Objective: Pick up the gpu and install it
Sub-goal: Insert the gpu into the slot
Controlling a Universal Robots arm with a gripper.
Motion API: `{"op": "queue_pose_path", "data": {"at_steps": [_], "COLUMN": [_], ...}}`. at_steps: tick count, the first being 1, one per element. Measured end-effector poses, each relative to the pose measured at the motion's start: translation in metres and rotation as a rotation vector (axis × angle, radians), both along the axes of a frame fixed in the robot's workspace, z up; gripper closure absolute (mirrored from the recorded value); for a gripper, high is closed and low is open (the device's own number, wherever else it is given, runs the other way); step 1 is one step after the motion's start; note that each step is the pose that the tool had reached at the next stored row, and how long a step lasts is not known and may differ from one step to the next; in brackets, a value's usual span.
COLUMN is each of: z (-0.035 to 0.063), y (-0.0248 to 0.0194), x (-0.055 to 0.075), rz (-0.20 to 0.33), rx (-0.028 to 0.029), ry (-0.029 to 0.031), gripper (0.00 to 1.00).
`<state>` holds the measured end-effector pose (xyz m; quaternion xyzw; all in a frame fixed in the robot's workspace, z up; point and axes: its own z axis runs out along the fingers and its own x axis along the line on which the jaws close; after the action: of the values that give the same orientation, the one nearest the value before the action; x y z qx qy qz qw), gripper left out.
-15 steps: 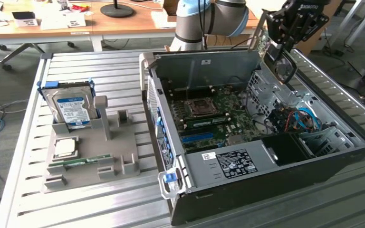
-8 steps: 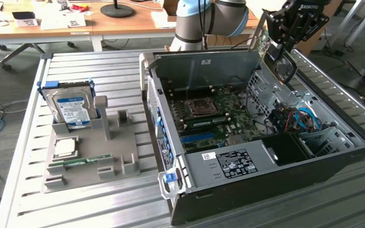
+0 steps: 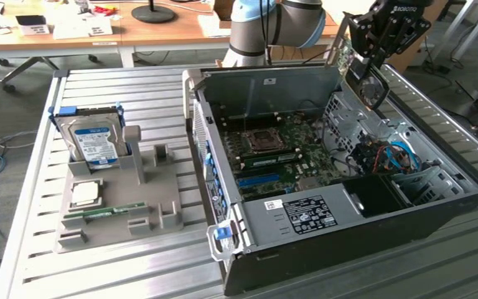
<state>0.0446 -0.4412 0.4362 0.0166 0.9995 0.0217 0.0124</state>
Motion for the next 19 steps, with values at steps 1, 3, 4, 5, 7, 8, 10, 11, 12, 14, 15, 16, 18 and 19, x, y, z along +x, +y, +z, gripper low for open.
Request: {"op": "queue_pose_path", "data": {"at_steps": [1, 3, 4, 5, 7, 8, 10, 11, 12, 14, 15, 16, 18, 19], "z": [0.0000, 0.0000, 0.0000, 0.0000, 0.0000, 0.0000, -0.0001, -0.0001, -0.0001, -0.0002, -0.0002, -0.0002, -0.0002, -0.0002], "y": [0.0000, 0.0000, 0.0000, 0.0000, 0.0000, 0.0000, 0.0000, 0.0000, 0.0000, 0.0000, 0.0000, 0.0000, 0.0000, 0.0000], "x": [0.0000, 0.0000, 0.0000, 0.0000, 0.0000, 0.0000, 0.0000, 0.0000, 0.0000, 0.0000, 0.0000, 0.0000, 0.0000, 0.0000], "rz": [0.007, 0.029, 0.042, 0.057, 0.089, 0.106, 0.143, 0.161, 0.179, 0.215, 0.233, 0.252, 0.288, 0.306], "rx": [0.0000, 0.0000, 0.0000, 0.0000, 0.0000, 0.0000, 0.0000, 0.0000, -0.0001, 0.0000, 0.0000, 0.0000, 0.0000, 0.0000], "ry": [0.0000, 0.0000, 0.0000, 0.0000, 0.0001, 0.0000, 0.0000, 0.0000, 0.0001, 0.0000, 0.0000, 0.0000, 0.0000, 0.0000], "gripper": [0.73, 0.73, 0.73, 0.73, 0.73, 0.73, 0.73, 0.73, 0.73, 0.73, 0.73, 0.73, 0.73, 0.73]}}
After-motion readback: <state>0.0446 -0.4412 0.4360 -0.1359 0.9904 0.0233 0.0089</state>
